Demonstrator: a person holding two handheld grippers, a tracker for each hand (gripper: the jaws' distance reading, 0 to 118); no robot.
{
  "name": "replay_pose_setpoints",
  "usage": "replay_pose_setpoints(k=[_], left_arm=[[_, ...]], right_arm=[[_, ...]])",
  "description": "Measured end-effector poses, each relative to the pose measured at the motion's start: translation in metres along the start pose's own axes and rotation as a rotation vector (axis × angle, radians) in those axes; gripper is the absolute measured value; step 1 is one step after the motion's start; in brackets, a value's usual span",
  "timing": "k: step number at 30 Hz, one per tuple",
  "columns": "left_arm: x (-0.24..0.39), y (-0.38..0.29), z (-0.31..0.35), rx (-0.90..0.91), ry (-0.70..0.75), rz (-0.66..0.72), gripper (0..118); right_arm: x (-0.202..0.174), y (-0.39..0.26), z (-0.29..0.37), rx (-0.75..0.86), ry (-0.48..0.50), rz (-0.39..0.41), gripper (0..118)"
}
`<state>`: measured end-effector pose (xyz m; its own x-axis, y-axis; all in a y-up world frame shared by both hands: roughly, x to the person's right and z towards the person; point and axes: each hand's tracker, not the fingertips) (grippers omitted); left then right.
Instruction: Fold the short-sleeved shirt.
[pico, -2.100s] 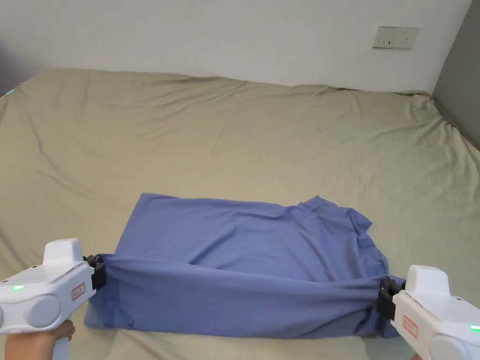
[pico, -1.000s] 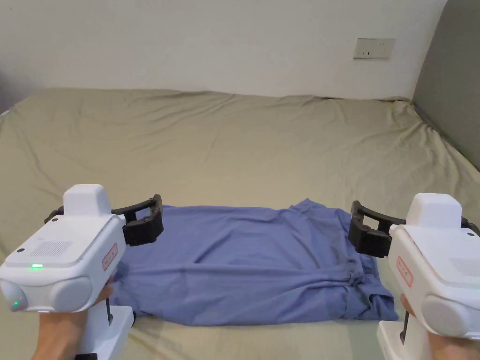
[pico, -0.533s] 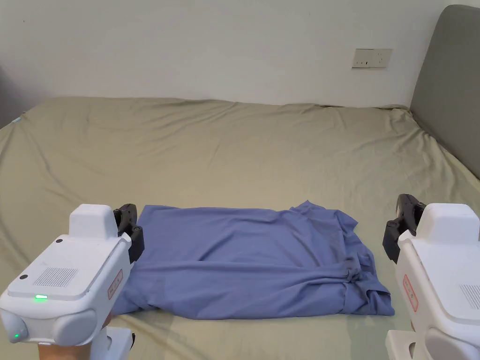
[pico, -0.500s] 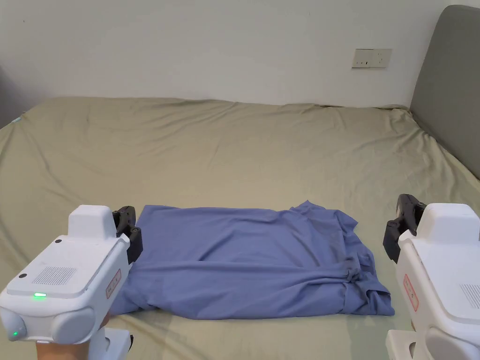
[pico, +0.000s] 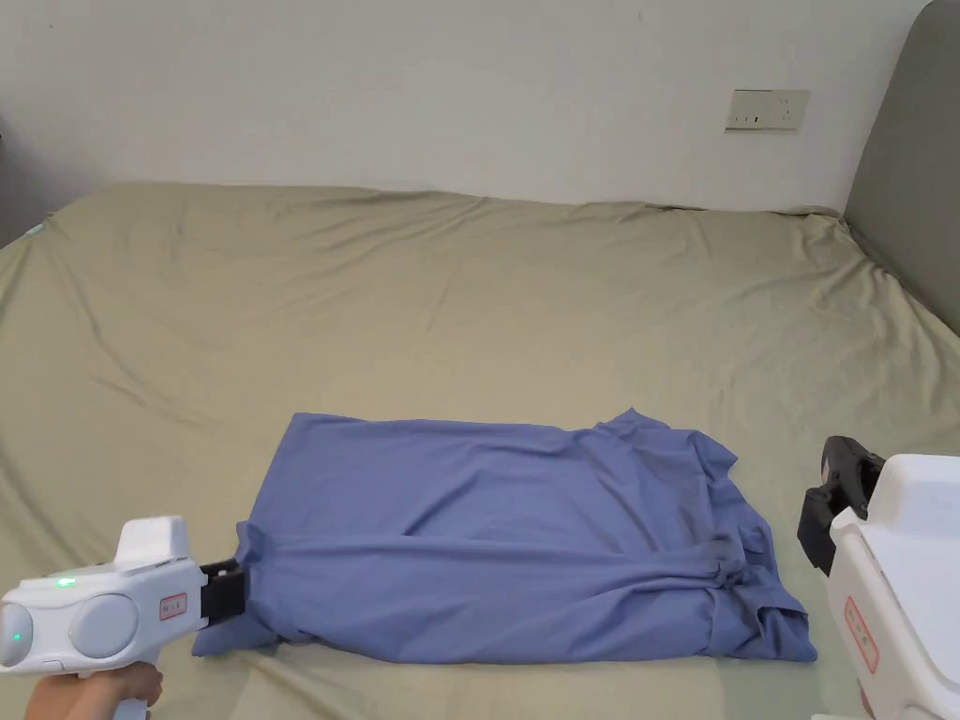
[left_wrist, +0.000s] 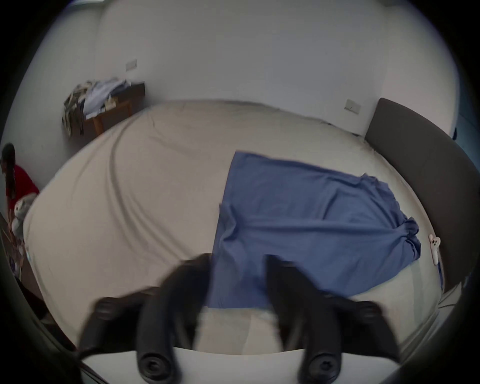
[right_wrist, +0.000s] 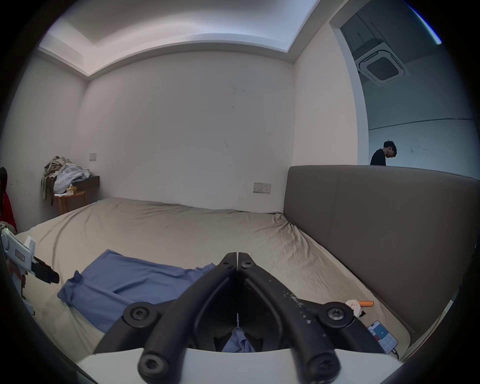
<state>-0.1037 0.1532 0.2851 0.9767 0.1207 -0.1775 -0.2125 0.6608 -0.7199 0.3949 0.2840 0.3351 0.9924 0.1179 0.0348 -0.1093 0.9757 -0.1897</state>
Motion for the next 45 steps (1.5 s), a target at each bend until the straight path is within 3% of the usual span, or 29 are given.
replay_pose_setpoints(k=[1,3,4,5,7,8,9,10,13,16,19,21,24,25,26,27,29,31,32,38,45], left_arm=[[-0.002,-0.002,-0.008,-0.021,0.003,0.012,70],[-0.001,-0.010,-0.020,-0.036,0.068,0.000,106],[0.002,-0.013,-0.025,-0.029,0.085,-0.012,107],[0.002,-0.016,-0.031,-0.036,0.084,-0.023,105],[0.004,-0.021,-0.037,-0.079,0.063,-0.043,86],[0.007,-0.024,-0.042,-0.102,0.044,-0.052,68],[0.009,-0.026,-0.045,-0.115,0.040,-0.063,35],[0.009,-0.029,-0.049,-0.119,0.047,-0.072,20],[0.019,-0.032,-0.044,-0.090,0.052,-0.083,8],[0.021,-0.030,-0.036,-0.058,0.055,-0.105,7],[0.023,-0.026,-0.025,-0.038,0.047,-0.135,7],[0.023,-0.022,-0.019,-0.026,0.040,-0.126,7],[0.021,-0.018,-0.016,-0.007,0.028,-0.119,7],[0.021,-0.017,-0.015,-0.004,0.027,-0.117,7],[0.021,-0.016,-0.015,-0.001,0.024,-0.116,7],[0.021,-0.015,-0.015,-0.002,0.023,-0.115,7],[0.020,-0.016,-0.012,0.001,0.022,-0.106,7],[0.019,-0.017,-0.010,-0.001,0.028,-0.094,7],[0.018,-0.017,-0.008,-0.003,0.031,-0.082,7],[0.013,-0.020,0.020,0.031,0.012,-0.040,7],[-0.006,-0.047,0.057,0.007,0.018,-0.018,7]], right_arm=[[0.000,-0.003,-0.004,-0.010,-0.003,0.000,1],[0.000,-0.009,-0.013,-0.036,-0.009,0.003,1],[0.000,-0.011,-0.015,-0.048,-0.010,0.006,1],[0.000,-0.014,-0.018,-0.056,-0.012,0.006,1],[0.001,-0.020,-0.025,-0.081,-0.015,0.006,1],[0.001,-0.024,-0.027,-0.096,-0.018,0.004,1],[0.002,-0.026,-0.029,-0.106,-0.020,0.002,1],[0.004,-0.030,-0.033,-0.121,-0.021,-0.004,1],[0.013,-0.048,-0.049,-0.222,-0.024,-0.054,4],[0.025,-0.080,-0.078,-0.388,-0.020,-0.077,35],[0.030,-0.120,-0.114,-0.583,-0.031,-0.113,88],[0.032,-0.144,-0.132,-0.658,-0.028,-0.151,107],[0.031,-0.168,-0.156,-0.740,-0.029,-0.161,103],[0.030,-0.175,-0.164,-0.761,-0.019,-0.158,96],[0.029,-0.179,-0.168,-0.777,-0.020,-0.166,81],[0.028,-0.181,-0.171,-0.767,-0.013,-0.170,58],[0.026,-0.180,-0.167,-0.768,0.028,-0.187,53],[0.025,-0.170,-0.158,-0.732,0.077,-0.195,17],[0.024,-0.166,-0.152,-0.732,0.062,-0.195,13],[0.034,-0.131,-0.103,-0.626,0.082,-0.192,12],[0.048,-0.131,-0.027,-0.617,0.097,-0.182,12]])
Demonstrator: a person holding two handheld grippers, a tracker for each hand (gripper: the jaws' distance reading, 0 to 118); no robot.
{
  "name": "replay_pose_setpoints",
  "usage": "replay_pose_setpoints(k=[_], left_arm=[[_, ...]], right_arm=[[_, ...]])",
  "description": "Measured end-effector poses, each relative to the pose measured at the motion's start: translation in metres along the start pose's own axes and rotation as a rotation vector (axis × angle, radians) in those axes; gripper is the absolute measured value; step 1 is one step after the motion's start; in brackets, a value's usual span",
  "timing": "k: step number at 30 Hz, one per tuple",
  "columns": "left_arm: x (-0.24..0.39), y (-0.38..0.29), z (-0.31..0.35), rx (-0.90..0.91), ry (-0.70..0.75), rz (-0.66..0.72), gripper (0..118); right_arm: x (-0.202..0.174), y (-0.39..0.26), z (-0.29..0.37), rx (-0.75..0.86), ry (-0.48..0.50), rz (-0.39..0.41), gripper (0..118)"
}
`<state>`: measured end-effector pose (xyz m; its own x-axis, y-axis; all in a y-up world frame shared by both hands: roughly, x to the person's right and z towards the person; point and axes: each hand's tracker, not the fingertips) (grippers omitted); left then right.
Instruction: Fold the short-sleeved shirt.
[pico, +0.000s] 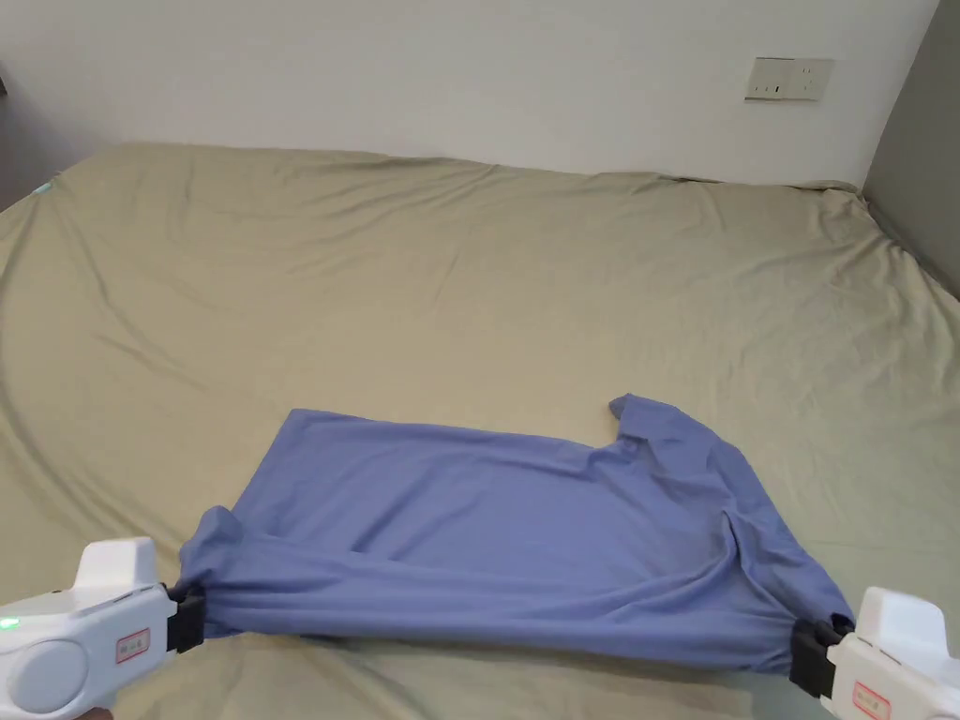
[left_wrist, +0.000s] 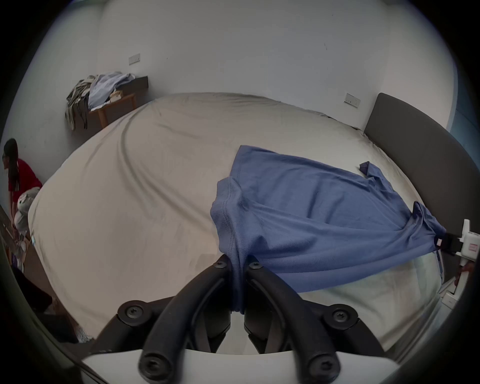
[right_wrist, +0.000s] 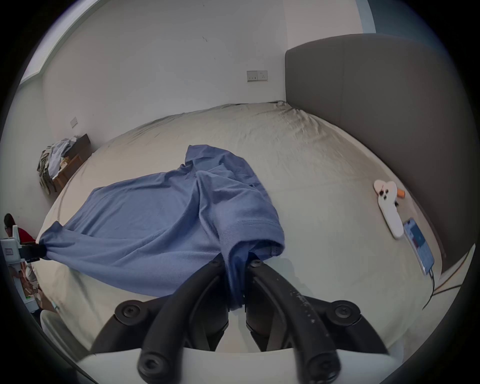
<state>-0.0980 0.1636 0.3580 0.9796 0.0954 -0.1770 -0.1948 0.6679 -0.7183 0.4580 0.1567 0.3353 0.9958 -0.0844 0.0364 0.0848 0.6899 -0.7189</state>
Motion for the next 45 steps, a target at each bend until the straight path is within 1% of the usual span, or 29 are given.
replay_pose_setpoints(k=[4,8,10,14,15,16,17,18,19,20,21,22,25,27,29,30,32,33,34,35,37,38,39,40,42,45], left_arm=[[-0.014,-0.044,0.010,-0.065,0.022,0.019,7],[-0.019,-0.071,-0.007,-0.146,0.046,0.041,7],[-0.018,-0.077,-0.021,-0.187,0.054,0.055,7],[-0.007,-0.072,-0.017,-0.172,0.086,0.046,8],[-0.006,-0.070,-0.015,-0.171,0.088,0.047,14],[-0.004,-0.065,-0.008,-0.156,0.093,0.063,27],[-0.002,-0.059,0.001,-0.106,0.073,0.085,45],[0.000,-0.053,0.011,-0.053,0.042,0.102,82],[0.004,-0.046,0.020,-0.006,0.017,0.114,101],[0.009,-0.037,0.031,0.053,-0.005,0.112,114],[0.016,-0.027,0.044,0.125,-0.028,0.105,118],[0.023,-0.019,0.056,0.191,-0.042,0.091,117],[0.051,0.009,0.091,0.384,-0.051,0.028,117],[0.068,0.024,0.108,0.508,-0.042,0.019,117],[0.080,0.037,0.118,0.593,-0.053,0.010,117],[0.087,0.042,0.122,0.629,-0.056,-0.001,117],[0.098,0.049,0.127,0.680,-0.054,-0.027,116],[0.104,0.052,0.126,0.696,-0.047,-0.036,111],[0.109,0.053,0.126,0.705,-0.045,-0.054,103],[0.114,0.053,0.125,0.725,-0.031,-0.069,87],[0.121,0.051,0.120,0.730,-0.028,-0.098,13],[0.124,0.049,0.117,0.727,-0.029,-0.114,1],[0.127,0.050,0.112,0.714,-0.020,-0.127,0],[0.129,0.051,0.109,0.712,-0.030,-0.121,0],[0.125,0.052,0.100,0.648,-0.087,-0.142,0],[0.126,0.059,0.089,0.632,-0.067,-0.148,0]], right_arm=[[0.002,-0.042,0.007,-0.060,0.005,-0.008,13],[0.006,-0.077,-0.016,-0.138,-0.017,-0.036,13],[0.006,-0.085,-0.025,-0.173,-0.031,-0.045,13],[0.000,-0.078,-0.015,-0.144,-0.048,-0.052,16],[-0.004,-0.072,-0.009,-0.142,-0.060,-0.041,20],[-0.007,-0.065,-0.003,-0.136,-0.079,-0.019,28],[-0.010,-0.056,0.006,-0.109,-0.091,-0.003,40],[-0.013,-0.046,0.015,-0.069,-0.091,0.008,59],[-0.017,-0.037,0.023,-0.025,-0.075,0.015,77],[-0.021,-0.024,0.036,0.035,-0.054,0.022,94],[-0.027,-0.011,0.049,0.103,-0.034,0.028,107],[-0.032,0.000,0.060,0.164,-0.023,0.035,110],[-0.049,0.034,0.091,0.331,0.000,0.073,109],[-0.063,0.053,0.109,0.433,-0.004,0.089,109],[-0.073,0.065,0.122,0.516,-0.006,0.091,109],[-0.078,0.070,0.127,0.561,-0.007,0.101,109],[-0.085,0.076,0.133,0.592,-0.001,0.113,108],[-0.088,0.078,0.135,0.604,0.002,0.122,102],[-0.091,0.078,0.137,0.616,-0.003,0.122,94],[-0.094,0.078,0.137,0.628,-0.012,0.126,81],[-0.098,0.078,0.138,0.645,-0.020,0.132,29],[-0.100,0.079,0.137,0.654,-0.029,0.136,4],[-0.100,0.078,0.134,0.660,-0.037,0.140,1],[-0.101,0.078,0.133,0.667,-0.058,0.140,1],[-0.099,0.081,0.129,0.667,-0.031,0.151,1],[-0.098,0.086,0.121,0.663,-0.034,0.153,1]])
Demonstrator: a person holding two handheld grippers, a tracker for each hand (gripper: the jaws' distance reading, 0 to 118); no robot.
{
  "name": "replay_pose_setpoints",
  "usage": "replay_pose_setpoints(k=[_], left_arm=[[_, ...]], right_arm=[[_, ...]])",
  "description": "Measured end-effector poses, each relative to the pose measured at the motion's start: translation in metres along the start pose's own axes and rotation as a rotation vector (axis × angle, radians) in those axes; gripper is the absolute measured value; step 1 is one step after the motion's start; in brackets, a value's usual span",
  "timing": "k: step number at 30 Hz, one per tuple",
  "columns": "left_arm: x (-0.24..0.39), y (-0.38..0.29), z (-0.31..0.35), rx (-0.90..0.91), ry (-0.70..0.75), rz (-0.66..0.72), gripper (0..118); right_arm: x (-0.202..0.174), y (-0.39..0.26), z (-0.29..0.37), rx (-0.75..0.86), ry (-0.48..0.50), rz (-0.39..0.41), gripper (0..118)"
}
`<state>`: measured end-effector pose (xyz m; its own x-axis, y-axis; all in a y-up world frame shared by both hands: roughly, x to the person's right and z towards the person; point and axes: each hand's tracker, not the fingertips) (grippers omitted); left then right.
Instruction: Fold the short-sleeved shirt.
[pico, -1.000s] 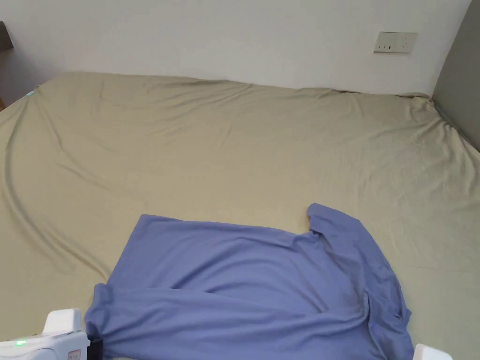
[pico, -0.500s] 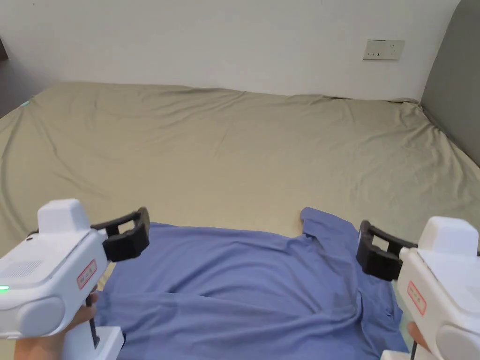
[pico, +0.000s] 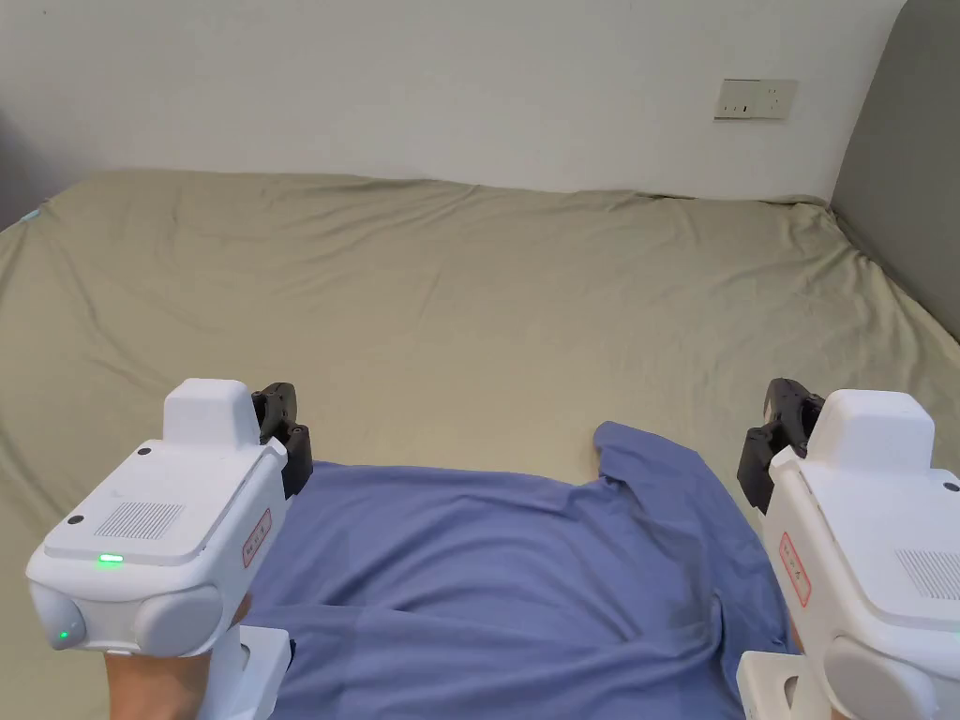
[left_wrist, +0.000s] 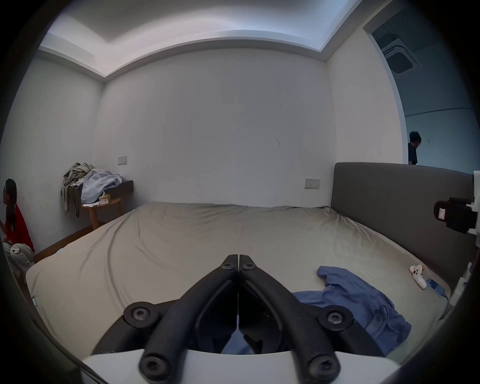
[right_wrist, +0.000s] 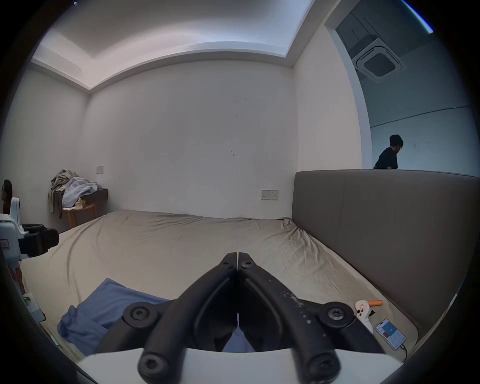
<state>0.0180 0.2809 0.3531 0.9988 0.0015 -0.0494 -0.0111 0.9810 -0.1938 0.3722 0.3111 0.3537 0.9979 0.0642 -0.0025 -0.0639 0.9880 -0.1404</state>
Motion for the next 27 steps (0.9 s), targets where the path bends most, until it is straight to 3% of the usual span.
replay_pose_setpoints(k=[7,13,16,17,20,21,22,25,27], left_arm=[[-0.023,0.008,-0.075,-0.181,-0.022,-0.012,0],[-0.065,-0.001,-0.178,-0.460,-0.085,0.104,0],[-0.080,-0.021,-0.222,-0.559,-0.072,0.097,0],[-0.083,-0.030,-0.236,-0.598,-0.055,0.078,6],[-0.105,-0.061,-0.278,-0.671,-0.028,0.101,87],[-0.109,-0.071,-0.289,-0.695,-0.019,0.117,109],[-0.111,-0.079,-0.297,-0.723,-0.010,0.125,110],[-0.115,-0.100,-0.313,-0.758,0.045,0.143,99],[-0.113,-0.113,-0.318,-0.790,0.034,0.127,78]], right_arm=[[0.004,0.000,-0.038,-0.014,0.006,0.004,1],[0.006,-0.007,-0.082,-0.047,-0.006,0.014,1],[0.007,-0.014,-0.104,-0.074,-0.016,0.018,1],[0.007,-0.017,-0.111,-0.086,-0.018,0.018,1],[0.008,-0.026,-0.131,-0.119,-0.026,0.024,1],[0.008,-0.030,-0.138,-0.131,-0.030,0.025,1],[0.009,-0.033,-0.143,-0.141,-0.032,0.025,1],[0.011,-0.043,-0.157,-0.173,-0.040,0.027,1],[0.013,-0.050,-0.165,-0.200,-0.046,0.032,1]])
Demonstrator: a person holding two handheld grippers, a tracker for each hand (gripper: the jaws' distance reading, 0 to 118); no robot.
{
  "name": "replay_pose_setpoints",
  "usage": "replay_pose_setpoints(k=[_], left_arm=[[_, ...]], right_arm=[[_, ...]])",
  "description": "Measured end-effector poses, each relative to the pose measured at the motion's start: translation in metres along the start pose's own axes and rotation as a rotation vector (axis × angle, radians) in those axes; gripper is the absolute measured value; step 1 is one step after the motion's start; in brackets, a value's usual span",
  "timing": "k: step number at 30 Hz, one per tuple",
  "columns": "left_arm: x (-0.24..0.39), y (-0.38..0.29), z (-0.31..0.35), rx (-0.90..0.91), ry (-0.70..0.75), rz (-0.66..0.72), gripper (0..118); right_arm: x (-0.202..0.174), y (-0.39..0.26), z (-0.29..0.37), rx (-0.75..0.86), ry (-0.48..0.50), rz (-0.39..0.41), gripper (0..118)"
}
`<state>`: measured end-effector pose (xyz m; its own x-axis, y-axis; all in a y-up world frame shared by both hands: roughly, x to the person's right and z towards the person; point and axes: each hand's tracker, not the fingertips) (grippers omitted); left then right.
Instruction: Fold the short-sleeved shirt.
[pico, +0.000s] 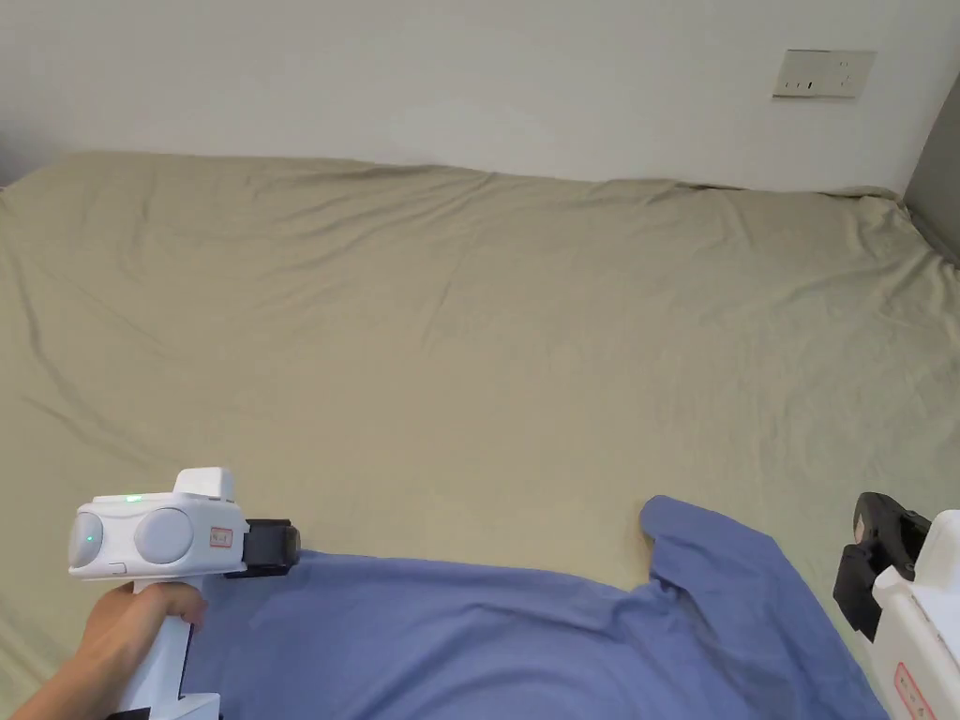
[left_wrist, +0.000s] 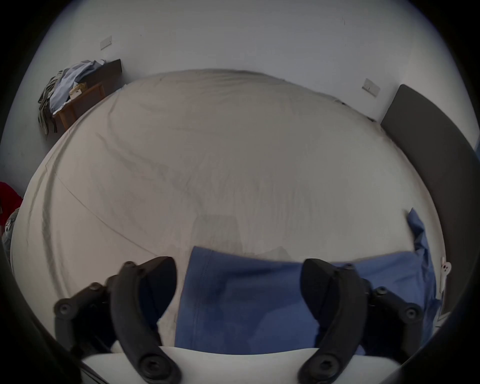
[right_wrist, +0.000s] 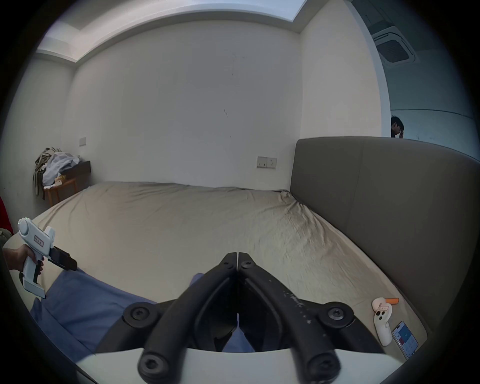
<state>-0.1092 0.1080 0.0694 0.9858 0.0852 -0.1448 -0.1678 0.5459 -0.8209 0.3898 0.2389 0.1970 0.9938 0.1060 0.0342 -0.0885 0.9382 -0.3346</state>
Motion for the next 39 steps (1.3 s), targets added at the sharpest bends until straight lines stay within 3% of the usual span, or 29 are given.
replay_pose_setpoints(k=[2,3,5,6,7,8,11,15,16,19,20,21,22,23,24,25,28,39], left_arm=[[0.005,-0.007,-0.009,-0.033,0.020,-0.051,74],[0.010,-0.011,-0.012,-0.023,0.057,-0.078,61],[0.015,-0.015,-0.001,0.031,0.035,-0.089,54],[0.017,-0.015,0.002,0.038,0.002,-0.087,25],[0.019,-0.016,0.003,0.041,-0.008,-0.086,4],[0.023,-0.017,0.005,0.041,-0.005,-0.087,5],[0.028,-0.021,0.022,0.113,0.018,-0.126,4],[0.029,-0.026,0.063,0.178,-0.054,-0.094,4],[0.028,-0.026,0.070,0.188,-0.067,-0.096,4],[0.029,-0.029,0.096,0.211,-0.089,-0.096,4],[0.028,-0.030,0.102,0.215,-0.098,-0.091,4],[0.028,-0.030,0.108,0.221,-0.102,-0.085,4],[0.027,-0.031,0.111,0.222,-0.107,-0.081,4],[0.027,-0.032,0.115,0.222,-0.112,-0.078,4],[0.026,-0.034,0.118,0.224,-0.110,-0.070,4],[0.021,-0.032,0.117,0.228,-0.110,-0.060,4],[0.019,-0.038,0.125,0.241,-0.098,-0.038,4],[-0.014,-0.100,0.193,0.291,-0.060,0.044,4]], right_arm=[[0.002,-0.005,-0.007,-0.020,-0.001,-0.003,1],[0.004,-0.008,-0.011,-0.036,-0.001,-0.003,1],[0.008,-0.013,-0.021,-0.079,0.005,-0.019,1],[0.012,-0.016,-0.028,-0.113,0.011,-0.028,1],[0.016,-0.018,-0.038,-0.152,0.003,-0.020,4],[0.020,-0.021,-0.052,-0.199,0.012,-0.012,9],[0.031,-0.035,-0.095,-0.331,0.031,-0.027,40],[0.034,-0.062,-0.151,-0.520,0.034,-0.023,104],[0.035,-0.069,-0.162,-0.552,0.039,-0.039,107],[0.034,-0.089,-0.187,-0.634,0.004,-0.037,105],[0.033,-0.096,-0.193,-0.669,-0.002,-0.025,98],[0.032,-0.100,-0.194,-0.688,0.022,-0.005,77],[0.031,-0.104,-0.195,-0.694,0.046,0.001,63],[0.032,-0.106,-0.188,-0.678,0.103,-0.048,55],[0.032,-0.100,-0.180,-0.634,0.058,-0.085,26],[0.032,-0.096,-0.176,-0.643,0.080,-0.075,3],[0.033,-0.085,-0.154,-0.589,0.086,-0.040,3],[0.080,-0.028,0.031,-0.322,0.233,-0.115,3]])
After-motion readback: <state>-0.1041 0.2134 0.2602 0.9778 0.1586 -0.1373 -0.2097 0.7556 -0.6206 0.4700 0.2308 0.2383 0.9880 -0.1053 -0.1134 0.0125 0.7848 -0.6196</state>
